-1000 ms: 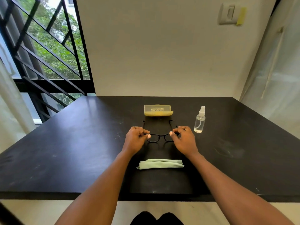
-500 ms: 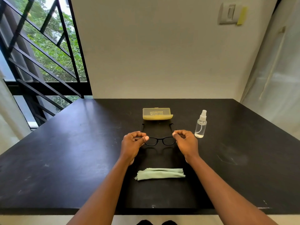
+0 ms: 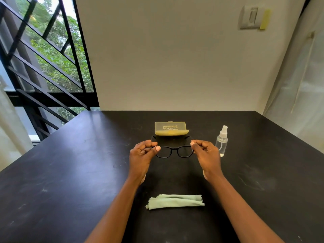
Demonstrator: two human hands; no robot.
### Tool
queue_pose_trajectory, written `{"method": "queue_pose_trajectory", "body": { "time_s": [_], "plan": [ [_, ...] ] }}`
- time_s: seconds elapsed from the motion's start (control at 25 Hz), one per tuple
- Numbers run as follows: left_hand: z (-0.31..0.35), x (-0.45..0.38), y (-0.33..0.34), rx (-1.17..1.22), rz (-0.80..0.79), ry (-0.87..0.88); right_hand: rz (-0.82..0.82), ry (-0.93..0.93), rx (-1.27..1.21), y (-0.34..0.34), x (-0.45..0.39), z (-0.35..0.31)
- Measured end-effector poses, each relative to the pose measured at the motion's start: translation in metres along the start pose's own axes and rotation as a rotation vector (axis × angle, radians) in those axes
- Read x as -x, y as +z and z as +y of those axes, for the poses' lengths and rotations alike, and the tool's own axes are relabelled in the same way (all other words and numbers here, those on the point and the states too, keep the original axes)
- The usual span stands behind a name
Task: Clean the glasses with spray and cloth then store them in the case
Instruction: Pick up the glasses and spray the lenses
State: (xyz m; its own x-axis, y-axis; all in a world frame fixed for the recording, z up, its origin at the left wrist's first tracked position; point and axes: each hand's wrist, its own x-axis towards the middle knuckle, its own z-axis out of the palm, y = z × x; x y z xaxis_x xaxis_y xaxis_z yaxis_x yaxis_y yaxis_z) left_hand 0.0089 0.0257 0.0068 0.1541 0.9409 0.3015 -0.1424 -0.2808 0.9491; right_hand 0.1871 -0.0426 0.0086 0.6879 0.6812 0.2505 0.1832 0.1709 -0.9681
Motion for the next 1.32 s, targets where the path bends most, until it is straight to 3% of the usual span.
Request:
{"method": "queue_pose_trajectory", "body": {
  "time_s": [0.24, 0.6, 0.72, 0.92, 1.12, 1.32],
  "plan": [
    [0.024, -0.008, 0.01, 0.128, -0.011, 0.051, -0.05, -0.123, -0.081, -0.006, -0.009, -0.024],
    [0.053, -0.024, 0.026, 0.4, -0.081, 0.055, -0.088, -0.145, -0.134, -0.017, -0.034, -0.048],
    [0.045, -0.027, 0.025, 0.247, -0.088, 0.158, -0.097, -0.142, -0.142, -0.018, -0.041, -0.05],
    [0.016, -0.025, 0.025, -0.144, 0.047, 0.436, -0.068, -0.109, -0.139, -0.012, -0.042, -0.04],
    [-0.009, -0.025, 0.018, -0.332, 0.173, 0.618, -0.048, -0.094, -0.153, -0.008, -0.031, -0.029],
    [-0.012, -0.024, 0.014, -0.346, 0.164, 0.682, -0.053, -0.106, -0.154, -0.007, -0.02, -0.024]
  ]
}}
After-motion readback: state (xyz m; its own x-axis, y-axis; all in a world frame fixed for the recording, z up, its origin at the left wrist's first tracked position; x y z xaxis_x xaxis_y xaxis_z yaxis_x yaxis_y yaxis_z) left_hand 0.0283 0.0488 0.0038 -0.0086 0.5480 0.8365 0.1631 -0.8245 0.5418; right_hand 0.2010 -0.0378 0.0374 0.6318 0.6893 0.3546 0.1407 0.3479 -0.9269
